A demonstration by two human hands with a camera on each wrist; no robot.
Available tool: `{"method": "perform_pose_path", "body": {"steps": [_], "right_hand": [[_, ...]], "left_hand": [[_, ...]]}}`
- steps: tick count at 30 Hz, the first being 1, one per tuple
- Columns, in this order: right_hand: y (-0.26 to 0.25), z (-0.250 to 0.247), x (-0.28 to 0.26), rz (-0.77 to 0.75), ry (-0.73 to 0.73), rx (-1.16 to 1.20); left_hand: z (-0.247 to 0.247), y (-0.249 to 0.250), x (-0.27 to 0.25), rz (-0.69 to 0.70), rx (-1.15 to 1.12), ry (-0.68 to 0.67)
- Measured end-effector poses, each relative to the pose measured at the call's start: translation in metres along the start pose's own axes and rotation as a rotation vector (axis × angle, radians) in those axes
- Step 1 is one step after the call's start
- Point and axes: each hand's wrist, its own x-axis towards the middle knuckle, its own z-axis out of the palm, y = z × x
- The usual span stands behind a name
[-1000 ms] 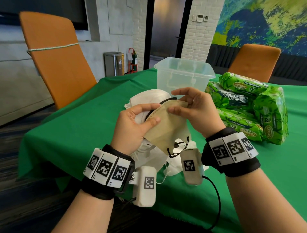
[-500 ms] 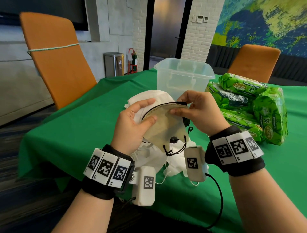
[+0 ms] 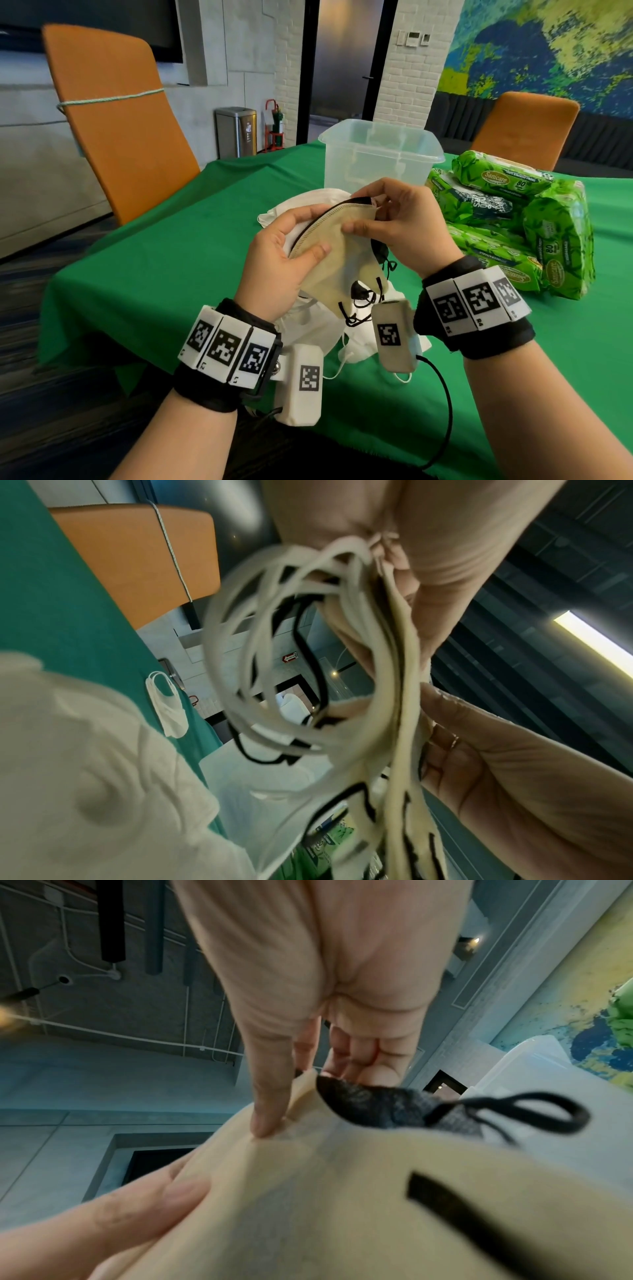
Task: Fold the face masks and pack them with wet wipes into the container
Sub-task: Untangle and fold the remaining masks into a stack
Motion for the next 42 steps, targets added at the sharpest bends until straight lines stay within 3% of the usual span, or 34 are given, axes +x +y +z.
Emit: {"method": "perform_pose_path", "body": {"steps": [6, 12, 20, 24, 29, 36, 42], "right_hand": [[0.000, 0.002, -0.003, -0.101, 0.076, -0.042], [-0.001, 0.002, -0.004, -0.106, -0.035, 0.003], [-0.004, -0.012, 0.003, -0.109, 0.149, 0.156], [-0.004, -0.005, 0.003, -0.026, 0.191, 0.301], [-0.004, 0.017, 0.000, 0.043, 0.206, 0.248], [-0.001, 0.011, -0.005, 0.110, 0.235, 0.221], [-0.002, 0.001, -0.004, 0.106, 0.119, 0.071]], "left_hand": [[0.001, -0.004, 0.000, -0.004, 0.055, 0.036], [0.001, -0.005, 0.000, -0.005, 0.086, 0.034], [0.002, -0.008, 0.000, -0.100, -0.005, 0.033], [0.013, 0.002, -0.003, -0.112, -0.165, 0.010], [0.032, 0.008, -0.011, -0.105, -0.282, 0.022], [0.021, -0.002, -0.006, -0.066, -0.184, 0.127], [0.016, -0.002, -0.003, -0.058, -0.054, 0.148]]}}
